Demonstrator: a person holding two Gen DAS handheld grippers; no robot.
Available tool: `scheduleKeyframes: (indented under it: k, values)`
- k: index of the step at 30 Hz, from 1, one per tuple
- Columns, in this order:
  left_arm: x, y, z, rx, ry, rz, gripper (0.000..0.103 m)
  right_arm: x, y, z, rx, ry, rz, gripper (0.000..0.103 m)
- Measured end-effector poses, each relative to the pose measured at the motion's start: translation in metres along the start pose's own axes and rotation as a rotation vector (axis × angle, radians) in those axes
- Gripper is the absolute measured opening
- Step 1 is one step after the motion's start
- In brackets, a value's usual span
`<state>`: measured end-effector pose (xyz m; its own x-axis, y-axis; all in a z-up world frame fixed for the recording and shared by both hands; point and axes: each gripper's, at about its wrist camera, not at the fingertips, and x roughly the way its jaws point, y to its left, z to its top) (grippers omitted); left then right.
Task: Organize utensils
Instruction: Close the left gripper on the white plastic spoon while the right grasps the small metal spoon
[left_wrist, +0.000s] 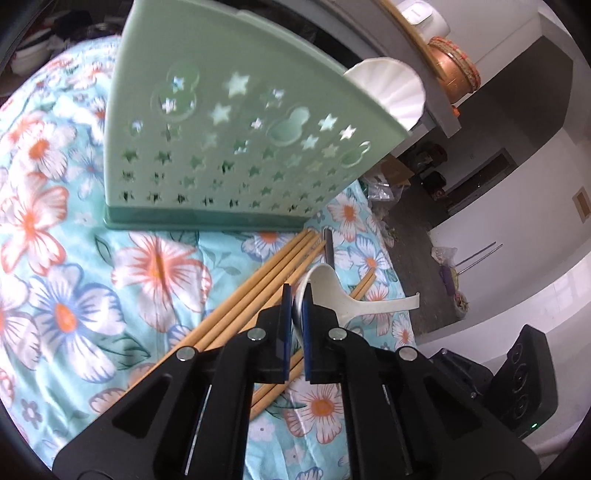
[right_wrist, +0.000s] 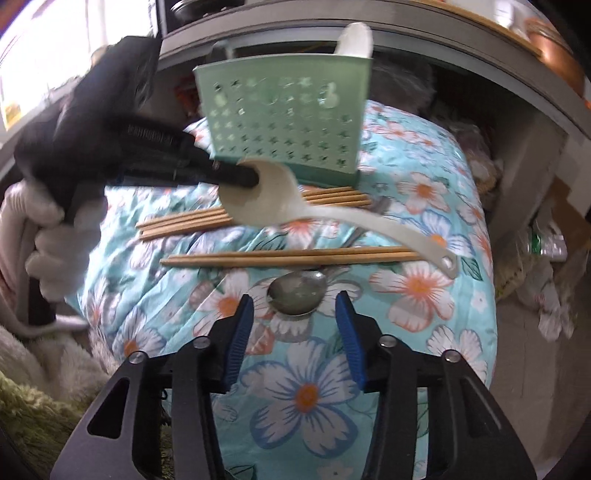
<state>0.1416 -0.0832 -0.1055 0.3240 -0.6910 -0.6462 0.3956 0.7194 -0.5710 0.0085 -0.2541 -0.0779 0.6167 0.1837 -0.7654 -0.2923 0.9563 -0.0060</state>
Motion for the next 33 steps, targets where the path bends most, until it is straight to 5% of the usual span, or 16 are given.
scheduleKeyframes:
  k: [7, 13, 25, 33]
  values:
    - [-0.035, -0.009, 0.005, 0.078, -0.081, 0.02, 0.004, 0.021, 0.027, -0.002, -0.206, 0.053, -0.152, 0.03]
    - [-0.064, -0.016, 0.006, 0.13, -0.164, 0.047, 0.004, 0.027, 0.042, 0.0, -0.28, 0.062, -0.216, 0.005]
    - [-0.151, -0.011, 0.03, 0.178, -0.393, 0.15, 0.004, -0.037, 0.035, 0.04, -0.102, 0.028, -0.009, 0.002]
    - [-0.196, -0.017, 0.051, 0.258, -0.501, 0.28, 0.004, -0.078, 0.016, 0.066, 0.049, -0.071, 0.123, 0.001]
